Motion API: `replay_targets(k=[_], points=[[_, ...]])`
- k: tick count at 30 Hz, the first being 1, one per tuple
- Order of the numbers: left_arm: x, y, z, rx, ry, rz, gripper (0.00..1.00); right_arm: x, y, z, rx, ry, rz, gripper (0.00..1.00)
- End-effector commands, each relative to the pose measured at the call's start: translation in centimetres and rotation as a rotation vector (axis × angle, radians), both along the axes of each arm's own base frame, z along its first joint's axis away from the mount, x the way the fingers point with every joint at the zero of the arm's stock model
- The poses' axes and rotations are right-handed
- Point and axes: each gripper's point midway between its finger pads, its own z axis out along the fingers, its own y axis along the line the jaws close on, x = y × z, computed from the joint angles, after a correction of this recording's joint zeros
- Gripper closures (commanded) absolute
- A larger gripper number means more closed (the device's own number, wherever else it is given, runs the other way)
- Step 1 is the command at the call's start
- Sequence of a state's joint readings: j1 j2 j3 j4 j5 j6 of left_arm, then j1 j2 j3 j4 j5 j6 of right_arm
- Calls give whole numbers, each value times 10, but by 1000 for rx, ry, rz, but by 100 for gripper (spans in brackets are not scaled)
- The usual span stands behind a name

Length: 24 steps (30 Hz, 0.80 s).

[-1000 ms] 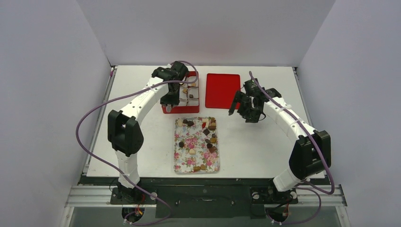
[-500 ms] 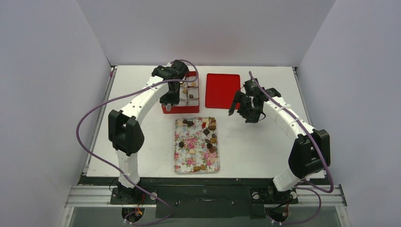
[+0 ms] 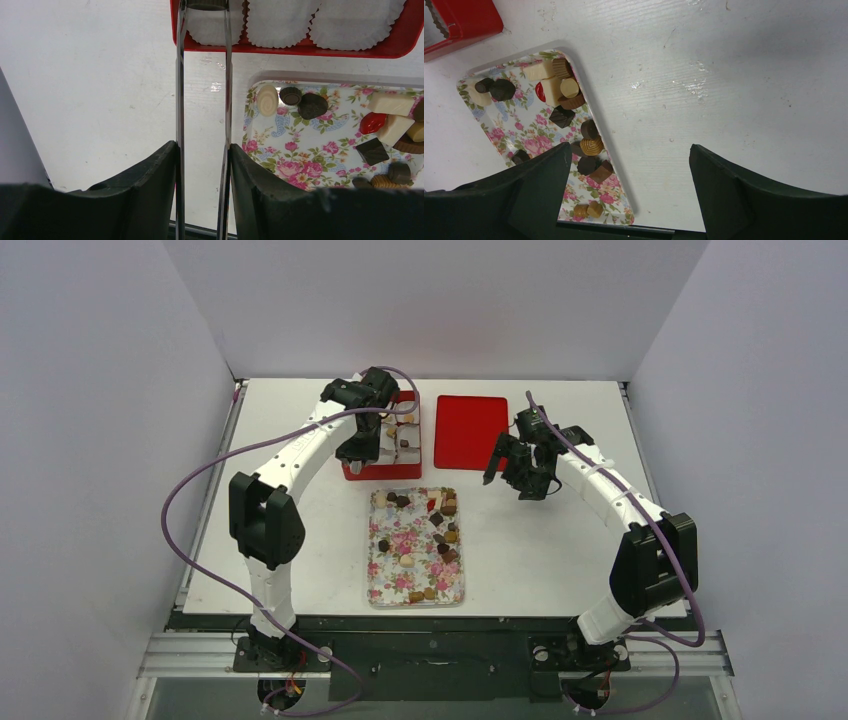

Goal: Pack the chocolate

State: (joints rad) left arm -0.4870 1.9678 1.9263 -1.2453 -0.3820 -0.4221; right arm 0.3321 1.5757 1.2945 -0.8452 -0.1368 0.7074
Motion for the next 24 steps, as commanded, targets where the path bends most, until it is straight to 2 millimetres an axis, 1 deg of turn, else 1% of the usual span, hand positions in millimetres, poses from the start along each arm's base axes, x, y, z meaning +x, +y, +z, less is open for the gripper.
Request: replay_targets(k=[1,14,24], points=[[3,5,25,-12,-66,14,61,12,0,16,11,-62,-1,17],[0,8,36,-17,-91,15,60,11,-1,22,14,-80,-3,17],[-1,6,40,-24,-101,0,59,7,-4,25,15,-94,-8,17]])
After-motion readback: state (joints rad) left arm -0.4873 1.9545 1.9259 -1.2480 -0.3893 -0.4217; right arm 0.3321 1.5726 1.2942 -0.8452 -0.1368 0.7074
